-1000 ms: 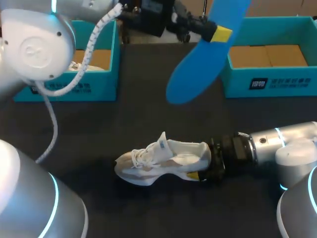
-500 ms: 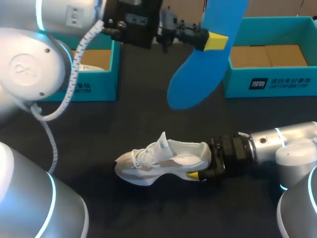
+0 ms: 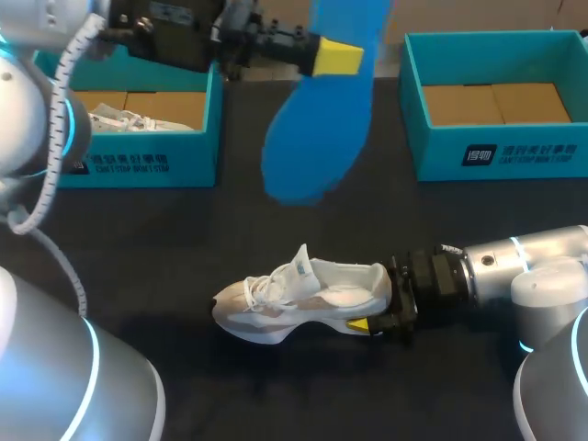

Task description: Take the shoe out of the shoebox, open the shoe tongue, remove and reinsert the insole, then place the shoe into the shoebox

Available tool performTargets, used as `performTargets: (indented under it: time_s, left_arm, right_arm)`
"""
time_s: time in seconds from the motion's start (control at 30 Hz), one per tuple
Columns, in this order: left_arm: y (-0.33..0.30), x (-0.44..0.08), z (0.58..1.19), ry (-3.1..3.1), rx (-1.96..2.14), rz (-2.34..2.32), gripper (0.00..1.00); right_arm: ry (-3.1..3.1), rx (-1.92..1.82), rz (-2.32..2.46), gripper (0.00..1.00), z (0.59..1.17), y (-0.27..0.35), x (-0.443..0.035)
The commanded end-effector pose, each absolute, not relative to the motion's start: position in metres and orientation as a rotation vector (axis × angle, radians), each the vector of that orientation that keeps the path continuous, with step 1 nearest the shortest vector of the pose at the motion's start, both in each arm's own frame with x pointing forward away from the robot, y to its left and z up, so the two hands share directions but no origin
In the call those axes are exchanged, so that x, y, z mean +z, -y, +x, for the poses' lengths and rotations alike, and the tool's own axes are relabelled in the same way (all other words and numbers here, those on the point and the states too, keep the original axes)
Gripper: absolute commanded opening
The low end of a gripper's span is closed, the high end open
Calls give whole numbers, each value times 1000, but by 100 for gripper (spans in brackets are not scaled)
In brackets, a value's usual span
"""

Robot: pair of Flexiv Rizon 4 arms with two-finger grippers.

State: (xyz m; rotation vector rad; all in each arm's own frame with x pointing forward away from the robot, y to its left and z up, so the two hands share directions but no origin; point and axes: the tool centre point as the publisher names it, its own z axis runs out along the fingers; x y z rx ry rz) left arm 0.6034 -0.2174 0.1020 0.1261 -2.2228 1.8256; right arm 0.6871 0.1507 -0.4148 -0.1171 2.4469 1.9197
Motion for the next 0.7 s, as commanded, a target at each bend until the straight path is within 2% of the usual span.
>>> performTargets:
  time_s: [0.03,0.3,0.7]
  left_arm:
    - [192,103,590,2209,1846,113,0]
    - [182,112,565,2229,1886,51,0]
    - [176,121,564,2225,1861,42,0]
  right_arm:
    - [-2450,1914,-115,0,687,-152,-414]
    - [-2450,1914,-115,0,687,-152,-414]
    - [-2450,1914,-115,0,687,-152,-414]
